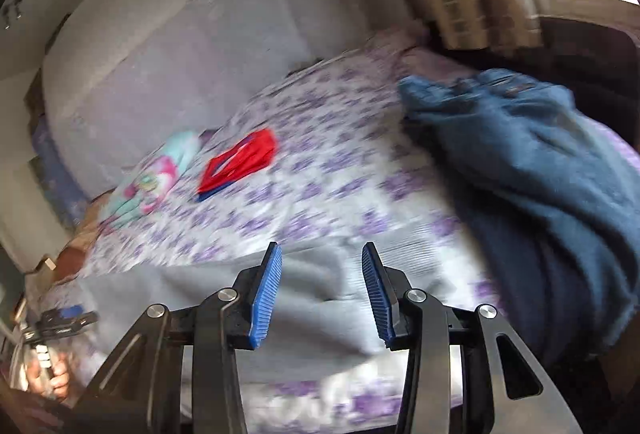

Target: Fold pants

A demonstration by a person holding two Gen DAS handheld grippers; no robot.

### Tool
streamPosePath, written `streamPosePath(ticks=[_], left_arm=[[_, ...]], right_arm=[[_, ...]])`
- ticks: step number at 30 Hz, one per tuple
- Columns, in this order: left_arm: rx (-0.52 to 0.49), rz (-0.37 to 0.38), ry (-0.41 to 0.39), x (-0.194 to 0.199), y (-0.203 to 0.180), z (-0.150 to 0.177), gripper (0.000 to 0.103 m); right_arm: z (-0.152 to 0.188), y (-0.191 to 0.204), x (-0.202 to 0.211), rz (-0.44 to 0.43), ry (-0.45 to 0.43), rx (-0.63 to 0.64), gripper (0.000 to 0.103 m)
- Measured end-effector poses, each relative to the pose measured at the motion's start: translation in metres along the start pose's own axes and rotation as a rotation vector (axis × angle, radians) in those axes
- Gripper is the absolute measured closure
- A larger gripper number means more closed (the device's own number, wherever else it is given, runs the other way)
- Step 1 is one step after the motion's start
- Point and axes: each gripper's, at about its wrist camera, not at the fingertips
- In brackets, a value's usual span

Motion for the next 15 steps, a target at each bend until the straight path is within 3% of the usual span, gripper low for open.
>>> streamPosePath(ticks=[2,3,4,5,7,10,12,13,15], left_arm=[[-0.016,-0.060,0.068,-0.018,-0.001,0.006,0.013],[0.002,-0.069,0.125,-0.038,0.006,0.016,0.012],[0.012,-0.043,0.124,-0.047,0.012,0.023,0.010],[-0.007,-0.051,0.083,-0.046,0.012,0.030,0.010],[-0.029,-0.094,0.088,-0.040,0.005,0.031,0.010],[-0.023,-0.059,0.071,-0.021,0.004,0.029,0.012],[-0.015,-0.002,0.015,-0.002,0.006,0.022,0.012],[-0.021,0.001,-0.026,0.009,0.006,0.014,0.012],[-0.048,-0.012,-0.073,0.017,0.000,-0.001,0.008]], right_arm=[[0.012,0.014,-0.041,0.054,0.105,0.062,0.064],[0.017,0.010,-0.067,0.134,0.152,0.084,0.074],[0.021,-0.001,-0.087,0.173,0.185,0.077,0.086],[0.021,-0.018,-0.099,0.162,0.186,0.044,0.103],[0.010,-0.035,-0.099,0.070,0.200,-0.079,0.103],[0.003,-0.008,-0.084,0.074,0.210,-0.050,0.084],[-0.002,0.035,-0.071,-0.020,0.198,0.064,0.024],[-0.006,0.061,-0.072,-0.082,0.214,0.103,0.019],[-0.013,0.110,-0.096,-0.214,0.296,0.144,0.019]])
Point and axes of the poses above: each gripper's, at about its wrist camera, not at the fingertips, and x roughly against the way its jaws point, y to its left, z to its underside, and after that the axes turned 14 degrees about -x, right-handed
